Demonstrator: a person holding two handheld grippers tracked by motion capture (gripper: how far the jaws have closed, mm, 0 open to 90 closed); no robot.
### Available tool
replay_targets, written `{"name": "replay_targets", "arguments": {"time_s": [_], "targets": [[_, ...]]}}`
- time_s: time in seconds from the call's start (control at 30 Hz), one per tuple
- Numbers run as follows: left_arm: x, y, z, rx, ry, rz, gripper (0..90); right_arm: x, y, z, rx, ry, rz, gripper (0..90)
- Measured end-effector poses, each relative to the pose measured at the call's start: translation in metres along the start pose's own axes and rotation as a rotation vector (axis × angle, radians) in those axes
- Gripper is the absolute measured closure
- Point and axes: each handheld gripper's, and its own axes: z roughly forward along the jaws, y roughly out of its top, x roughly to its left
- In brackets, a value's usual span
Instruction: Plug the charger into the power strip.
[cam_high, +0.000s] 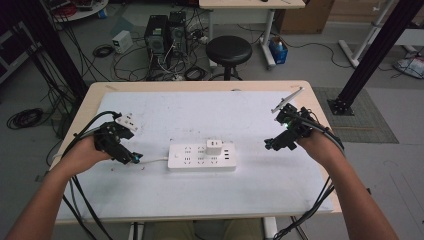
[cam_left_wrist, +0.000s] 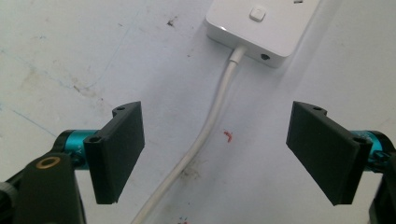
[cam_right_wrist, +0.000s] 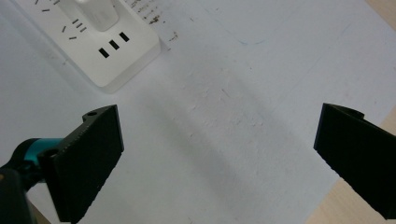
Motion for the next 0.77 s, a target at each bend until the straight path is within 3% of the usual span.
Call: {"name": "replay_targets", "arguments": {"time_s": [0.33,0.77], "targets": [[0.001,-0.001,0.001,-0.002,0.009,-0.007,19.3,0.001,-0.012,0.002,0.000,0.008,0.033,0.8],[0.001,-0.003,0.001,0.000,0.018,-0.014,19.2,-0.001,-0.019,0.008,-0.002,0.031,0.037,0.8]]}}
